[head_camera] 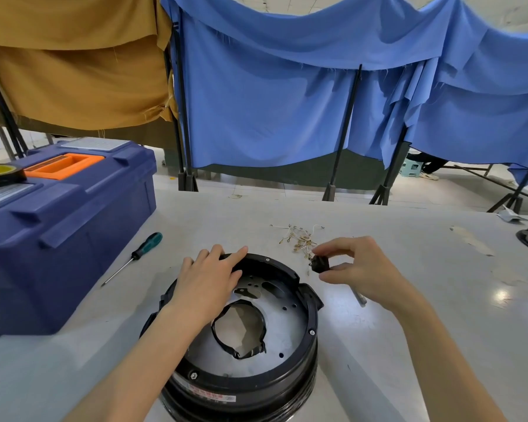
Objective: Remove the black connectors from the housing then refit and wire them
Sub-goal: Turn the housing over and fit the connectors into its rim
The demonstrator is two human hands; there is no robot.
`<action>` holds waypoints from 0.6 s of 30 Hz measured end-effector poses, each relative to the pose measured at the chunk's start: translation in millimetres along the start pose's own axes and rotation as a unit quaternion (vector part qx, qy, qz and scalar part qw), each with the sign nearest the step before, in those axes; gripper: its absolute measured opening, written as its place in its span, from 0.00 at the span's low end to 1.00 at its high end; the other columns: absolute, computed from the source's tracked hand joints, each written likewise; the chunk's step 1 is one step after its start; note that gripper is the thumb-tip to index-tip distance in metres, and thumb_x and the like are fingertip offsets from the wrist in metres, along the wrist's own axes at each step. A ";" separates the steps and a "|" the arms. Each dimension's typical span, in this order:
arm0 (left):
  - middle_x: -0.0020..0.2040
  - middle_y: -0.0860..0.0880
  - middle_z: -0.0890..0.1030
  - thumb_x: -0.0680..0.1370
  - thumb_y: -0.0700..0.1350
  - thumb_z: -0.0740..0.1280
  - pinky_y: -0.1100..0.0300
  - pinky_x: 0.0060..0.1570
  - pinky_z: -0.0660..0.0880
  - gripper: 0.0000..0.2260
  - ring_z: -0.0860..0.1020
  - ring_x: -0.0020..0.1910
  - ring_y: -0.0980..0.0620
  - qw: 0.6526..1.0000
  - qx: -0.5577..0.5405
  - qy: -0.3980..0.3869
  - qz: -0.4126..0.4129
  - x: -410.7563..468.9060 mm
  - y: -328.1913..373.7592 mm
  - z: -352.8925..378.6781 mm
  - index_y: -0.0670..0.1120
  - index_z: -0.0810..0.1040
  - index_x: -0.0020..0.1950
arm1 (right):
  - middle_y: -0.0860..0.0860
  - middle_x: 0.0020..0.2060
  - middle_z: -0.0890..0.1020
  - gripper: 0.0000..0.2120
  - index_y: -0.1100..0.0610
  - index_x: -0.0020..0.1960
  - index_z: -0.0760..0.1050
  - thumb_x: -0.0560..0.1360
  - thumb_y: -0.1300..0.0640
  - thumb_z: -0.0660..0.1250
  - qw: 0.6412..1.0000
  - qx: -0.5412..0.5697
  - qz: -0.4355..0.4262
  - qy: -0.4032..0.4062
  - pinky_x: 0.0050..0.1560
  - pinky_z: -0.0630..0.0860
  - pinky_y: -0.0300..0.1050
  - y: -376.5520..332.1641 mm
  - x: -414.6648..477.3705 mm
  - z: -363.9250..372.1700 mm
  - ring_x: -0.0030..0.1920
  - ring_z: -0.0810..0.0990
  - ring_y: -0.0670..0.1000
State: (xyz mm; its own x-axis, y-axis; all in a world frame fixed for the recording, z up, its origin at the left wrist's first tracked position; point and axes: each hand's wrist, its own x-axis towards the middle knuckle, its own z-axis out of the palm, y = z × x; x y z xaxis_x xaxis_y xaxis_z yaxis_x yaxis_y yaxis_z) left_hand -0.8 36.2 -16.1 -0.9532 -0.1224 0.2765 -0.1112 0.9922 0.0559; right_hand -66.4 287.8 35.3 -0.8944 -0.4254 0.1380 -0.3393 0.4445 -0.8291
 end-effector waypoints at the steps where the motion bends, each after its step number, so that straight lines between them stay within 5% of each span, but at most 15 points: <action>1: 0.65 0.52 0.70 0.84 0.54 0.50 0.55 0.59 0.64 0.21 0.69 0.62 0.50 1.000 0.004 -0.005 0.001 -0.2 0.7 -1.1 0.61 0.52 0.77 | 0.50 0.49 0.84 0.17 0.56 0.52 0.83 0.67 0.70 0.75 1.000 -0.007 -0.005 -0.017 0.53 0.80 0.41 -3.7 -1.5 -1.6 0.44 0.85 0.47; 5: 0.72 0.51 0.64 0.84 0.54 0.50 0.49 0.71 0.54 0.21 0.62 0.71 0.51 0.999 0.016 -0.029 0.017 -0.5 8.6 -8.6 0.55 0.55 0.77 | 0.48 0.46 0.86 0.14 0.56 0.48 0.84 0.65 0.68 0.76 0.997 -0.037 -0.020 -0.065 0.52 0.80 0.40 -13.8 -5.6 -4.7 0.50 0.83 0.41; 8: 0.71 0.53 0.66 0.84 0.51 0.53 0.54 0.72 0.55 0.19 0.65 0.70 0.52 0.992 -0.089 0.012 0.086 -2.0 25.4 -13.1 0.54 0.63 0.75 | 0.51 0.46 0.86 0.14 0.59 0.47 0.83 0.65 0.71 0.75 0.995 -0.027 -0.018 -0.094 0.34 0.76 0.31 -18.0 -7.8 -4.4 0.41 0.83 0.39; 12: 0.61 0.54 0.74 0.82 0.49 0.59 0.58 0.62 0.64 0.14 0.69 0.61 0.53 0.974 -0.198 0.022 0.107 -0.2 50.0 -18.9 0.53 0.74 0.68 | 0.54 0.47 0.85 0.15 0.61 0.48 0.82 0.65 0.74 0.73 0.994 -0.013 -0.011 -0.110 0.22 0.67 0.26 -19.5 -8.2 -1.6 0.36 0.84 0.41; 15: 0.51 0.50 0.79 0.81 0.51 0.62 0.56 0.53 0.71 0.11 0.75 0.53 0.50 0.967 -0.252 0.017 0.021 1.4 60.5 -22.5 0.48 0.81 0.55 | 0.55 0.47 0.85 0.16 0.61 0.48 0.82 0.64 0.75 0.73 0.994 0.003 -0.011 -0.110 0.22 0.67 0.26 -18.1 -7.5 -1.4 0.39 0.85 0.50; 18: 0.39 0.46 0.84 0.78 0.55 0.66 0.58 0.40 0.79 0.16 0.82 0.36 0.49 0.910 -0.403 -0.061 -0.071 4.6 64.6 -27.3 0.43 0.82 0.44 | 0.54 0.45 0.85 0.17 0.61 0.48 0.83 0.63 0.76 0.73 0.993 0.006 -0.027 -0.112 0.26 0.71 0.27 -16.8 -6.5 0.5 0.42 0.85 0.45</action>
State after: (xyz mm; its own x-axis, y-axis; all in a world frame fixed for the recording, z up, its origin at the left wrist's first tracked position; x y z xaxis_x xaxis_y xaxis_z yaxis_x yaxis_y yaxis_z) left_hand -4.7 99.2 15.0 -0.9749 -0.1959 0.1057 -0.0399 0.6211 0.7827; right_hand -54.7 282.7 48.1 -0.7873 -0.6136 0.0606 -0.3807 0.4064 -0.8306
